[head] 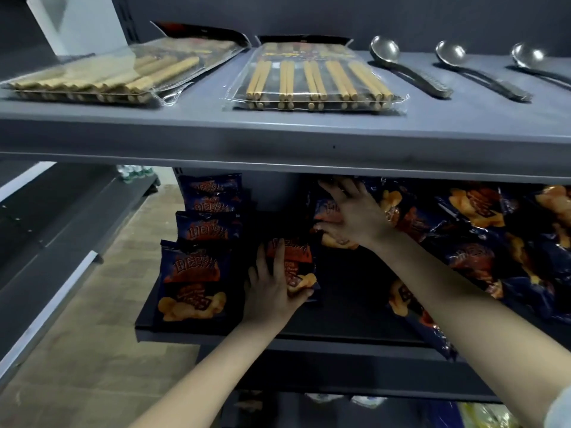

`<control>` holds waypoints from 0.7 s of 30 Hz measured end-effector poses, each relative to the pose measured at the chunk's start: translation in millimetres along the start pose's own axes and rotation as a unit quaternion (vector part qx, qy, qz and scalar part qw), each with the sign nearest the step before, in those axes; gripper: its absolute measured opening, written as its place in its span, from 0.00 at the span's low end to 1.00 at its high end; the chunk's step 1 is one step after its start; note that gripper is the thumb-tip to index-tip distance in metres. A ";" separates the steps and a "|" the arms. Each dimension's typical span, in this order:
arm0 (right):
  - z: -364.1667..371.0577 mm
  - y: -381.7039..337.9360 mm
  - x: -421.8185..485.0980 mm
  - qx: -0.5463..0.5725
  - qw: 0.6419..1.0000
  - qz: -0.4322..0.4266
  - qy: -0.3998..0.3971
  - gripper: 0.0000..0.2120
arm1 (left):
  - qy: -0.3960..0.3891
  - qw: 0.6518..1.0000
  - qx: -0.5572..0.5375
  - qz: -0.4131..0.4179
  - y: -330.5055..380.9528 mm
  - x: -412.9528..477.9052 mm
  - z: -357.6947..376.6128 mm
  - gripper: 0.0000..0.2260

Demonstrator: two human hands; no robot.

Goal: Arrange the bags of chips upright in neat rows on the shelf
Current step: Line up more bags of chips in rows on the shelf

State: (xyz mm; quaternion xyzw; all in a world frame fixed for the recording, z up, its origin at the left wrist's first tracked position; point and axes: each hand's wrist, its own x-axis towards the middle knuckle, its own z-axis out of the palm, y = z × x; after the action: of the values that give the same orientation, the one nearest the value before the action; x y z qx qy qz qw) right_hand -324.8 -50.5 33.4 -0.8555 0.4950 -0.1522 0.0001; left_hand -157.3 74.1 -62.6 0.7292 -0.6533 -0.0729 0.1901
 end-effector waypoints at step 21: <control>59.8 31.6 32.7 -0.114 0.993 0.006 0.043 0.34 | 0.053 0.997 -0.037 -0.042 -3.5 26.9 13.2 0.47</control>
State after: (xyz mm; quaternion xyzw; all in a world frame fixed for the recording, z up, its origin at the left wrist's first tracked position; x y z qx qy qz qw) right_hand -320.8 -103.3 -19.8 -0.8396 0.5136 -0.1319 -0.1179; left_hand -155.1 45.6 -72.2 0.7510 -0.6081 -0.0663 0.2485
